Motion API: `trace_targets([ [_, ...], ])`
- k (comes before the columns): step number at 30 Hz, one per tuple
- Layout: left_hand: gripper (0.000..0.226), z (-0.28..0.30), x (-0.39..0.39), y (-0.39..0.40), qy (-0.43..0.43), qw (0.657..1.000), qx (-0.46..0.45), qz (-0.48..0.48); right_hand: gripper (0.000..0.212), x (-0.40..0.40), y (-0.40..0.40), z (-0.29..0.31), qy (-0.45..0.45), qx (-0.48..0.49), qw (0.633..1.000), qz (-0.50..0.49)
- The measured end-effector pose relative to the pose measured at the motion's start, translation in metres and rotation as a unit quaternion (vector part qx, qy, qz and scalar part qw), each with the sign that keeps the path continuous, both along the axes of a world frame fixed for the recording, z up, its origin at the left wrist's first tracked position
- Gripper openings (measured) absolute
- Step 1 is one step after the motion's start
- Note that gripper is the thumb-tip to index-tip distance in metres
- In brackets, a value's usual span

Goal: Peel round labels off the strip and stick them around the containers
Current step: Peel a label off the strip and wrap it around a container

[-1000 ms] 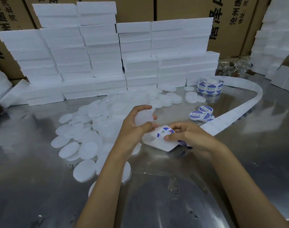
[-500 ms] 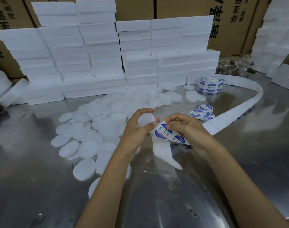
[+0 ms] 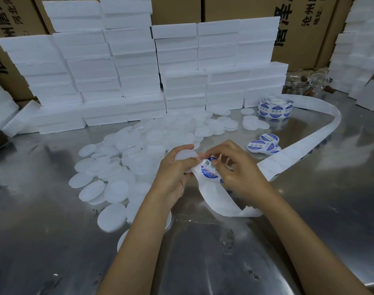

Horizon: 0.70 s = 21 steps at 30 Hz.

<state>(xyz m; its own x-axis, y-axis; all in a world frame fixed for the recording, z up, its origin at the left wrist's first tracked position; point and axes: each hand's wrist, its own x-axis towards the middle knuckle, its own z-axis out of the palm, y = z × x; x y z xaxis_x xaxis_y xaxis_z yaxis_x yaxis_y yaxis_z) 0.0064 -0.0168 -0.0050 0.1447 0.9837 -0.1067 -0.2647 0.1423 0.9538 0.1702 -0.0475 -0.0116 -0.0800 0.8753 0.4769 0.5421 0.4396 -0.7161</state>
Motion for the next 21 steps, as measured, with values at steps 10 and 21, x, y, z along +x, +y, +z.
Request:
trace_targets([
  [10, 0.037, -0.005, 0.005, 0.002, 0.140, 0.988, 0.059, 0.037, 0.007, 0.005, -0.003, 0.013, 0.188, -0.065, 0.979, 0.053],
  [21, 0.012, 0.007, 0.009, -0.001, 0.103, 0.988, 0.079, 0.087, 0.025, 0.020, 0.005, 0.019, 0.465, -0.090, 0.878, 0.073],
])
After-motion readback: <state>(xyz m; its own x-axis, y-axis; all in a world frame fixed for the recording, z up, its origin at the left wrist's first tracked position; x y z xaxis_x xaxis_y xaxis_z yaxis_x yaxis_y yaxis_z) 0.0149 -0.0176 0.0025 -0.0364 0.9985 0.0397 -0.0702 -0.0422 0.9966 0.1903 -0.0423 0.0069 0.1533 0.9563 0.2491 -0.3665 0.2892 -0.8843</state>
